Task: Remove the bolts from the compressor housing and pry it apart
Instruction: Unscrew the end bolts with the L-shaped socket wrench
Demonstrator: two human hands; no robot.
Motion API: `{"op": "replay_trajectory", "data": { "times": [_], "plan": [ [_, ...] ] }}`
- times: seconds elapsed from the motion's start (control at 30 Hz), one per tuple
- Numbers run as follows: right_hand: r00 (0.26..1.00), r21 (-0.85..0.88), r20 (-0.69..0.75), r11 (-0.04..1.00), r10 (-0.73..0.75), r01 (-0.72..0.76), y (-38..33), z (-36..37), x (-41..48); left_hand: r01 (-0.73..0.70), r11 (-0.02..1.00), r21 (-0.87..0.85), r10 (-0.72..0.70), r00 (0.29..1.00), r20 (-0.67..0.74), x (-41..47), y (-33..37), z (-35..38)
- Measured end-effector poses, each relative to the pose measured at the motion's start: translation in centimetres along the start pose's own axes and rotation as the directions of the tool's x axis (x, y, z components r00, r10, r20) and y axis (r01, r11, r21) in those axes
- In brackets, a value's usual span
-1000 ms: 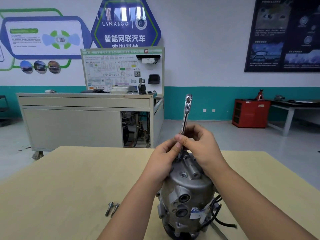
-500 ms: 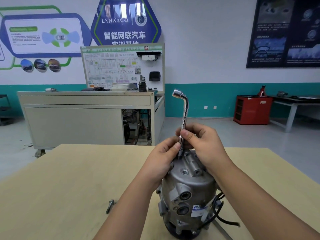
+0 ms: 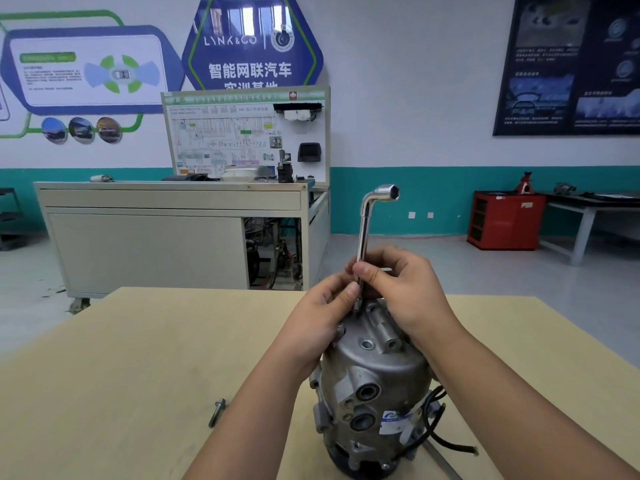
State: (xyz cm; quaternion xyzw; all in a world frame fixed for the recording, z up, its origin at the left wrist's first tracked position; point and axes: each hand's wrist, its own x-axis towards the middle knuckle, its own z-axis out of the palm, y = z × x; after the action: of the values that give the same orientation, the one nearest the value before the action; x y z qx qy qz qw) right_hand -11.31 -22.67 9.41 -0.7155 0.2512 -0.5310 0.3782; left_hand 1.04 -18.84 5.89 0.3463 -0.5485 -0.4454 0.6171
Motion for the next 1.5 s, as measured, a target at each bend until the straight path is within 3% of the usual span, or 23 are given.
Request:
{"op": "replay_trajectory", "data": {
  "times": [0.13,0.63,0.8,1.0,1.2,1.5],
  "plan": [
    [1.0,0.034,0.028,0.999,0.005,-0.006,0.06,0.02,0.03,0.036,0.997,-0.07,-0.037,0.999,-0.017,0.07,-0.03,-0.1],
    [0.999,-0.077,0.016,0.996,-0.043,0.044,-0.03,-0.02,-0.08,0.01,1.0,0.002,-0.01,1.0,-0.025,-0.01,0.08,-0.08],
    [1.0,-0.026,0.012,0.999,-0.019,0.02,-0.17,0.1,-0.01,0.039,0.997,-0.062,-0.04,0.999,-0.021,0.1,-0.11,-0.07],
    [0.999,0.019,0.034,1.0,0.004,-0.004,-0.41,0.15,-0.24,0.041,0.999,-0.003,-0.041,0.999,-0.031,0.09,0.12,-0.16],
    [0.994,-0.131,0.047,0.986,-0.095,0.1,-0.32,-0.08,-0.24,0.044,0.999,0.008,-0.043,0.998,-0.037,0.07,0.11,-0.41],
    [0.999,0.018,0.021,0.999,-0.03,0.03,-0.09,0.07,-0.06,0.054,0.999,0.006,-0.054,0.998,-0.018,0.22,-0.19,-0.53]
  ]
}}
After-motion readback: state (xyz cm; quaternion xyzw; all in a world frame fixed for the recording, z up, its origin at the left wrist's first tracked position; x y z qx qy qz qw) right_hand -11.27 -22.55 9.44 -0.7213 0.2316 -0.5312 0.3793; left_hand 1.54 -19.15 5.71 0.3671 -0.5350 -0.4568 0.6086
